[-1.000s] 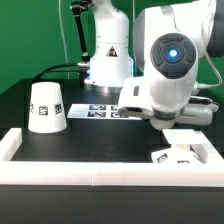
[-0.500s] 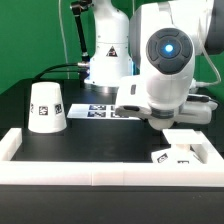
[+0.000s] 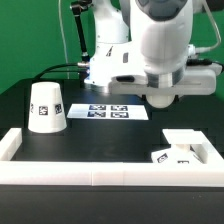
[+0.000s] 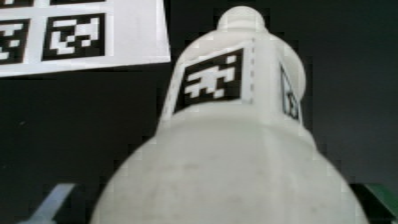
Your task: Assemble lamp
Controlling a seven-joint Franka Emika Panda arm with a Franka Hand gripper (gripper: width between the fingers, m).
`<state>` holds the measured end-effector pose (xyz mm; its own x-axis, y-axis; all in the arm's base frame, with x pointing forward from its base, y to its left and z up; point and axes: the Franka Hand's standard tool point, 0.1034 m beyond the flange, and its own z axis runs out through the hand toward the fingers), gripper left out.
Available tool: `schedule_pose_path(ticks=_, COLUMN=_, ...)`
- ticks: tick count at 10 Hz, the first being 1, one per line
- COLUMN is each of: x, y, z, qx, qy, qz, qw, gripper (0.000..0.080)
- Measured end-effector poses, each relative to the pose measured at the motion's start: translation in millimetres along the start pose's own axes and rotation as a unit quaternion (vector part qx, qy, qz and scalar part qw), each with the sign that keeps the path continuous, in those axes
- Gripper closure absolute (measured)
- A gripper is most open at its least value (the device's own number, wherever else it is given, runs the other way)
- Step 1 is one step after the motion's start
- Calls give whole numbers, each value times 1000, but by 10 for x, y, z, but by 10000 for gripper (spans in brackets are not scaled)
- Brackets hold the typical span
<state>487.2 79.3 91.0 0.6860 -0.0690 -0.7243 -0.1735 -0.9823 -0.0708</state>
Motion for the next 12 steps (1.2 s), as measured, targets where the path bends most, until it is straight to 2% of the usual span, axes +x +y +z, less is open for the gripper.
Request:
schedule_pose_path(ticks=1, x=3, y=-20, z=-145, qx=2, qy=6, qz=-3, qw=1000, gripper=223)
schedule_pose_path(ticks=4, x=76, y=-30, z=-127, qx=3, qy=25, qz=-2, qw=1000, gripper=223)
schedule_pose_path(ticks=5, x=136, y=-36, z=-169, qx=6, qy=48, qz=-5, qw=999, gripper=223)
schedule_pose_path(ticks=6, x=208, y=-28, z=-289, qx=9, qy=92, qz=-22, qw=995, gripper=223)
schedule_pose_path(ticks=7, x=145, y=-25, z=-468, qx=11, qy=110, qz=-29, qw=993, gripper=223)
schedule_pose_path(ticks=9, x=153, y=-61, z=-840, qx=17, qy=176, qz=-35, qw=984, gripper=223)
schedule_pose_path(ticks=10, x=218, y=-73, z=-848, qx=19, qy=225, qz=-34, qw=974, gripper=223)
schedule_pose_path(ticks=12, x=213, y=-61, z=-836, qx=19, qy=274, qz=-32, qw=961, gripper=223)
